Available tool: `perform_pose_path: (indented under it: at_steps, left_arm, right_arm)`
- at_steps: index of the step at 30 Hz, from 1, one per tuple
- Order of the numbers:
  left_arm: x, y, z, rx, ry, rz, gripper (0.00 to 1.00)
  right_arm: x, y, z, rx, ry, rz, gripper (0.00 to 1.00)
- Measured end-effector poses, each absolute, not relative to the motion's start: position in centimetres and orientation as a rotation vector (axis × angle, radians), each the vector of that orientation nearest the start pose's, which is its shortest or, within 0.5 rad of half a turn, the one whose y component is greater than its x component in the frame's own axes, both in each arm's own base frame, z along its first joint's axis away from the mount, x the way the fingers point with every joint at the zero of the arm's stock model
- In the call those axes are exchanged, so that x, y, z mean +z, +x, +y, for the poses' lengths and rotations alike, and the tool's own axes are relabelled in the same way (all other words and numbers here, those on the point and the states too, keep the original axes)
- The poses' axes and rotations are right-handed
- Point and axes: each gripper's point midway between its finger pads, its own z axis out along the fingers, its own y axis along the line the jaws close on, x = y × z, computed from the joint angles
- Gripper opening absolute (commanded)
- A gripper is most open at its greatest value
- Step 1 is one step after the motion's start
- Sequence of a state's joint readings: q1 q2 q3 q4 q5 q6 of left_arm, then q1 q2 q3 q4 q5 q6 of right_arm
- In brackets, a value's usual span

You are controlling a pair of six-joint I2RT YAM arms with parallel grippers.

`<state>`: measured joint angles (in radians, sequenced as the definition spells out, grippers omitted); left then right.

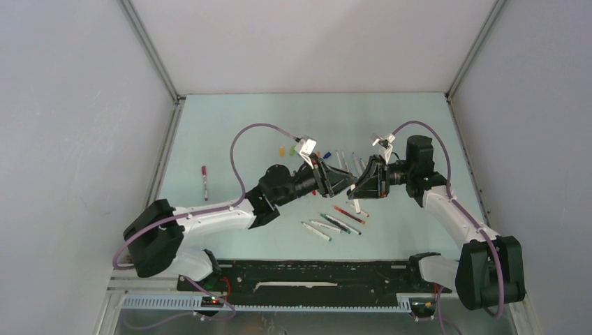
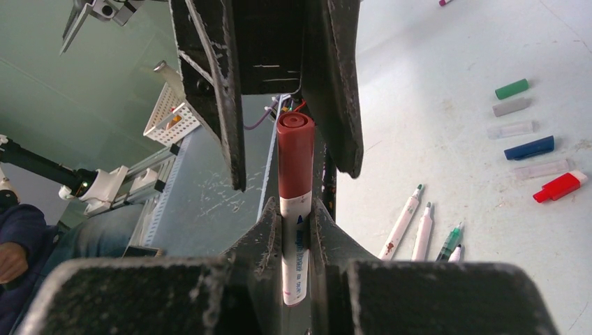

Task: Open the pen caps
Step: Open the pen cap from the pen.

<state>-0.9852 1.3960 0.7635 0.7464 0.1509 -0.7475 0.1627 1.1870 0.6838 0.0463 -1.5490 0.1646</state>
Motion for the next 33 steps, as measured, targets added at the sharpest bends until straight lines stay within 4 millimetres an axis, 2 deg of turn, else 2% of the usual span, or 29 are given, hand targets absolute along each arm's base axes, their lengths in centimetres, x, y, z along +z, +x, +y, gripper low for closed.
perform_pose_path:
  at_steps: [2, 5, 7, 15, 24, 26, 28, 30, 33]
  left_arm:
    - [27.1, 20.4, -40.9, -1.494, 0.338, 1.629, 0.34]
    - [27.0, 20.4, -41.1, -1.502, 0.343, 1.635, 0.11]
    - [27.2, 20.4, -41.3, -1.504, 0.349, 1.630, 0.01]
    - [27.4, 21.4, -40.5, -1.449, 0.348, 1.620, 0.00]
    - [29.5, 23.1, -37.1, -1.302, 0.376, 1.567, 0.00]
    - [33.3, 26.5, -34.0, -1.189, 0.243, 1.442, 0.00]
    - [38.4, 29.3, -29.4, -1.087, 0.086, 1.285, 0.00]
    - [42.7, 29.8, -25.8, -1.041, -0.018, 1.141, 0.00]
    - [47.0, 28.1, -22.8, -1.054, -0.084, 0.985, 0.00]
  right_arm:
    - [22.5, 17.9, 20.7, 1.739, -0.992, 1.631, 0.00]
    - [22.4, 17.9, 20.7, 1.739, -0.991, 1.632, 0.00]
    - [22.5, 17.9, 20.7, 1.743, -0.992, 1.632, 0.00]
    - [22.4, 18.3, 21.0, 1.738, -0.993, 1.637, 0.00]
    - [23.4, 19.8, 23.5, 1.639, -1.095, 1.568, 0.00]
    - [22.4, 18.8, 23.3, 1.703, -1.080, 1.611, 0.00]
    - [21.1, 17.9, 23.2, 1.766, -1.050, 1.671, 0.00]
    - [20.2, 17.4, 23.3, 1.800, -1.036, 1.711, 0.00]
    - [19.3, 16.9, 23.5, 1.792, -1.046, 1.750, 0.00]
